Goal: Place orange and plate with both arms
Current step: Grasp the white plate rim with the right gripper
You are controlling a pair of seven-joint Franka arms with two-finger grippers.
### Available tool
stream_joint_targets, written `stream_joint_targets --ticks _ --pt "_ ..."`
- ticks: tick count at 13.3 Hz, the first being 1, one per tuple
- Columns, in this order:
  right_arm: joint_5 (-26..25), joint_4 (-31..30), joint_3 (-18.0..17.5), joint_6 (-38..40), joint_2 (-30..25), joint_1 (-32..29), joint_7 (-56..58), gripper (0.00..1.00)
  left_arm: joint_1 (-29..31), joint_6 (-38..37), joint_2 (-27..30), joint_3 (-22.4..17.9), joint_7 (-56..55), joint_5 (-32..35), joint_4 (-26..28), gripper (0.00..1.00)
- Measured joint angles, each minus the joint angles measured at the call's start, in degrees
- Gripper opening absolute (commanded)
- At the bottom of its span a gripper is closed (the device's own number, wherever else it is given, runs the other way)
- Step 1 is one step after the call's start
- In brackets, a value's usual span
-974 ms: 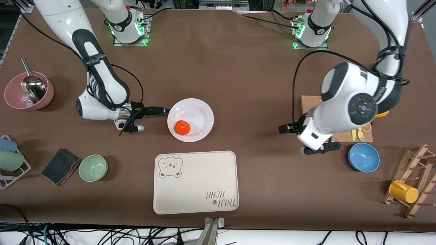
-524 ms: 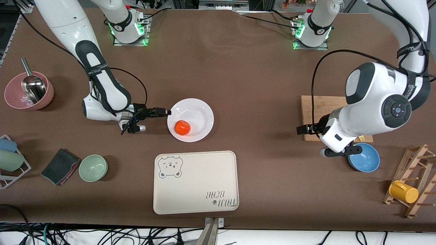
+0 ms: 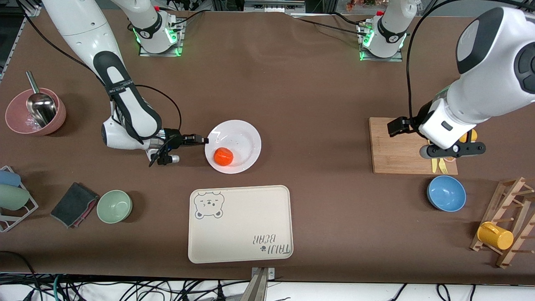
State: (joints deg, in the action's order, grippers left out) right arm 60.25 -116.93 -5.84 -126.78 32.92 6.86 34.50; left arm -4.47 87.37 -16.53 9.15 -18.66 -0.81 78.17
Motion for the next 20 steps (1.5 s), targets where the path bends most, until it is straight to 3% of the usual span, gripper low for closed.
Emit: stream_joint_targets --ticks 2,5,20 --pt "0.6 0.3 0.0 0.0 0.4 0.0 0.0 0.08 0.0 0.0 -0.2 0.0 0.0 0.0 0.4 1.0" --pt "0.9 1.3 -0.1 0.2 1.3 0.0 0.0 0.0 0.0 0.0 -0.3 0.1 0.0 0.0 0.7 1.0" --pt "1.4 7.4 -0.4 2.7 2.8 0.2 -1.0 0.0 0.0 0.0 -0.3 0.2 0.0 0.0 0.7 1.0"
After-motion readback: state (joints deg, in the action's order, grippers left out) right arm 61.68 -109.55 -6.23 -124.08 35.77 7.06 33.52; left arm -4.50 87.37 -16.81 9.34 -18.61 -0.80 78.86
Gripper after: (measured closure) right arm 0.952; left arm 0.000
